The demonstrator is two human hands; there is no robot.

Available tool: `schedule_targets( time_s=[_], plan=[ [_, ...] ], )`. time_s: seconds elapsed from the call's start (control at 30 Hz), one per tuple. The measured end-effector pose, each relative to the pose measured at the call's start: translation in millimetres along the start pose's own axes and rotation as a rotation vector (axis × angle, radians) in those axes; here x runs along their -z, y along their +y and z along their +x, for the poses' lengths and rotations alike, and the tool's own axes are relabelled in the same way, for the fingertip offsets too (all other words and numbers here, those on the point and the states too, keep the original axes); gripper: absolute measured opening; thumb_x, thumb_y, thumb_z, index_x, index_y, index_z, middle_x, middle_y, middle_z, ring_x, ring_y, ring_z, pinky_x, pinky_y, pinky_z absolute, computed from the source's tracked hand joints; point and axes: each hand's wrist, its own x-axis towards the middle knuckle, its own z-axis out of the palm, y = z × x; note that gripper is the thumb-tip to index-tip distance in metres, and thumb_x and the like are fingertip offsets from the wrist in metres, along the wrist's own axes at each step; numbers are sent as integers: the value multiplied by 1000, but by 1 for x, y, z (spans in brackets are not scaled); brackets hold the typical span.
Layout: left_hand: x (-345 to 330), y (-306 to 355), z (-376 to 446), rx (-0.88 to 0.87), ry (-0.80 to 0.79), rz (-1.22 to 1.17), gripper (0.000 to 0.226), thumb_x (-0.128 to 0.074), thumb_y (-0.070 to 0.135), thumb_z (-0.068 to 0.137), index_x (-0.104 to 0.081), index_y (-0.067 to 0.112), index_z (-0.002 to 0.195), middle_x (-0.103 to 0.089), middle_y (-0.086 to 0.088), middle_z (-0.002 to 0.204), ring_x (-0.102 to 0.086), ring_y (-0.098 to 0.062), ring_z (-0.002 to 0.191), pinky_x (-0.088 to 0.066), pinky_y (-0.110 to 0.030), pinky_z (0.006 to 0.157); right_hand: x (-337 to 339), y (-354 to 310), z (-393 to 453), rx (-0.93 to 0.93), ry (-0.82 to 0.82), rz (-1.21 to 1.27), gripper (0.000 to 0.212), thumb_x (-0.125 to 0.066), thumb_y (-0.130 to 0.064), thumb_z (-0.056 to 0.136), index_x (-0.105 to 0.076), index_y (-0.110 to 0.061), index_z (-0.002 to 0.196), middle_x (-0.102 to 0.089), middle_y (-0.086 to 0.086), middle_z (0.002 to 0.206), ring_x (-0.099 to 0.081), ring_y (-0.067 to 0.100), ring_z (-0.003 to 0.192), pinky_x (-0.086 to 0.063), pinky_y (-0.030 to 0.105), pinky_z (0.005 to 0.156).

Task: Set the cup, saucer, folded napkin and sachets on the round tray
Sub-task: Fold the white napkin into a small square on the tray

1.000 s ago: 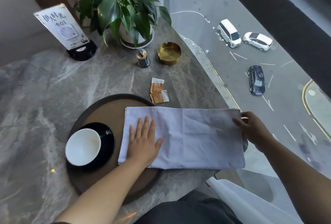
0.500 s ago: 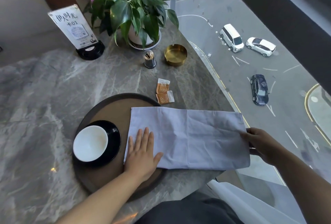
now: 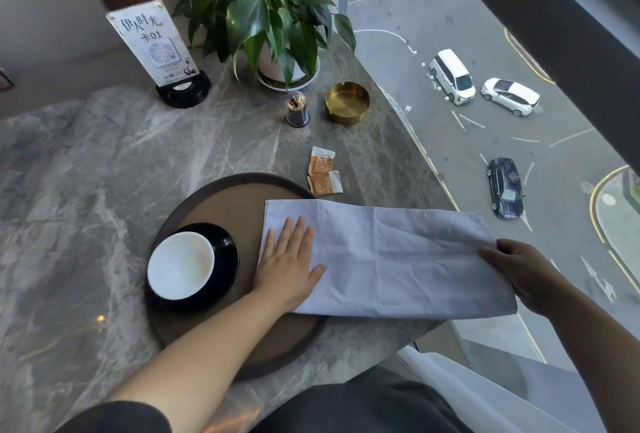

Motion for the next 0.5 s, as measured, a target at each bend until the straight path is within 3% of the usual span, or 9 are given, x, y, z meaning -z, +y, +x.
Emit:
schedule_targets(
  time_s=[0.13,0.27,0.33,0.43,0.5],
  plan=[
    [-9,0,4,-11,-20,31,80,-1,64,86,15,16,147,25,-3,154,35,-19,135,22,-45,112,2,-26,-18,57,-33,95,26,-57,-11,93,-59,12,106,-66,26,92,-61,34,82,-48,46,76],
    [-12,0,3,-15,1,27,80,1,64,85,14,16,147,24,-3,154,34,-20,137,21,-45,112,-30,-78,-51,241,-177,243,25,-60,-14,85,-65,5,100,-72,18,89,-68,26,76,-58,30,65],
    [-12,0,3,-19,7,15,80,-1,64,86,11,15,148,22,-3,155,33,-20,138,21,-45,112,-66,-104,-65,344,-246,228,25,-63,-20,80,-66,2,92,-70,12,83,-66,20,74,-54,25,65],
    [-8,1,2,-3,-7,-7,80,-8,62,89,7,13,150,20,-3,156,28,-21,140,19,-45,114,-134,-124,-75,420,-370,137,9,-65,-18,85,-63,-11,80,-61,12,75,-55,19,68,-43,29,59],
    [-4,3,-3,31,-15,4,77,-6,57,90,7,11,150,17,-7,158,21,-25,143,14,-48,115,-178,-124,-72,448,-409,21,16,-64,-17,90,-58,-16,76,-56,9,70,-49,19,64,-37,32,57]
  ],
)
